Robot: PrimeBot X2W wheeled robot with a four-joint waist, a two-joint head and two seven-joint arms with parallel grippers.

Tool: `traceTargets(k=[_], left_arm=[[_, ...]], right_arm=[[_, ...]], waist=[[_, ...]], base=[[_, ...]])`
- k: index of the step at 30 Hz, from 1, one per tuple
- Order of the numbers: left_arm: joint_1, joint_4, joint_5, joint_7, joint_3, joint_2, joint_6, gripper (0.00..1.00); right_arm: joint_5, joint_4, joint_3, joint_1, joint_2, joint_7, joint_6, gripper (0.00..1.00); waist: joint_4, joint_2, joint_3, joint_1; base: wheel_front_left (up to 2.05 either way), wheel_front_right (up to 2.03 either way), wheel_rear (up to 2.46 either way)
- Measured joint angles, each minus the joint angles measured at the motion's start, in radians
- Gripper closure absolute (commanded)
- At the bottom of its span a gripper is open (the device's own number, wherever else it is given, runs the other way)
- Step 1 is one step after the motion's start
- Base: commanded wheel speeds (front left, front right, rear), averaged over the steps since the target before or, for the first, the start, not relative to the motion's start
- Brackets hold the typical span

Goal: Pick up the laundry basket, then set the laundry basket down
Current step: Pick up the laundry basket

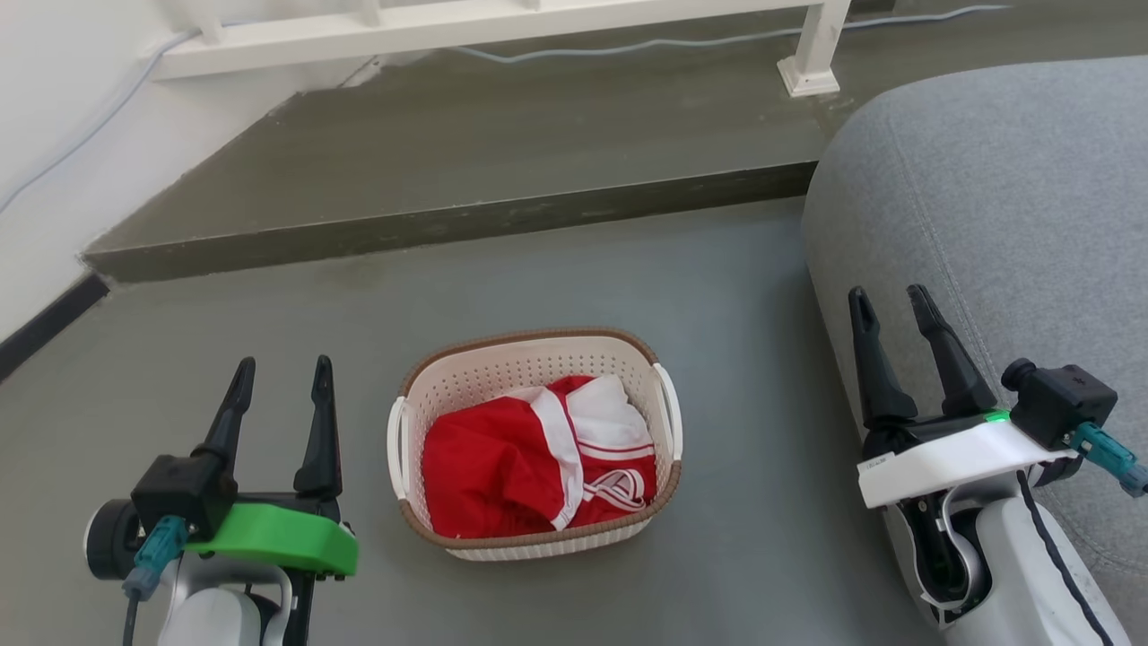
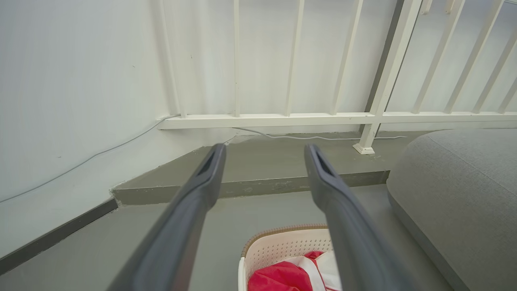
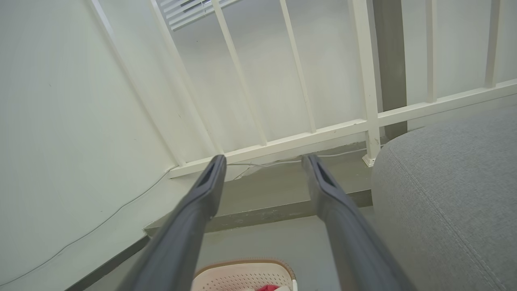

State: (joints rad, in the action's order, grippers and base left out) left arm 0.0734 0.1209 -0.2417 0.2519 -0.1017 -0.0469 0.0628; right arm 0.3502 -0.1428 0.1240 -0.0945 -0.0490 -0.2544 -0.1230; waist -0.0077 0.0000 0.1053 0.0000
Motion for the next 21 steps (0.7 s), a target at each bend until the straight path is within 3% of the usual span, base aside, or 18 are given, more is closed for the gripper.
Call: traceTargets(k=[12,21], left_arm=[[0.035,-0.008,-0.002,0.0,0.003,0.002,0.017,0.0],[0.09,-0.013,-0.002,0.0,0.004,0.003,0.026,0.0]], right_arm=[[-0.017,-0.004,0.008,-0.029,0.0,0.0,0.004,0.0],[-0.044,-0.017,0.01,-0.075,0.0,0.0,0.03,0.0]], waist=[[-0.009,0.0,0.081,0.0],[-0.016,0.0,0.161,0.0]], base=[[0.0,0.0,0.0],[0.0,0.0,0.0]])
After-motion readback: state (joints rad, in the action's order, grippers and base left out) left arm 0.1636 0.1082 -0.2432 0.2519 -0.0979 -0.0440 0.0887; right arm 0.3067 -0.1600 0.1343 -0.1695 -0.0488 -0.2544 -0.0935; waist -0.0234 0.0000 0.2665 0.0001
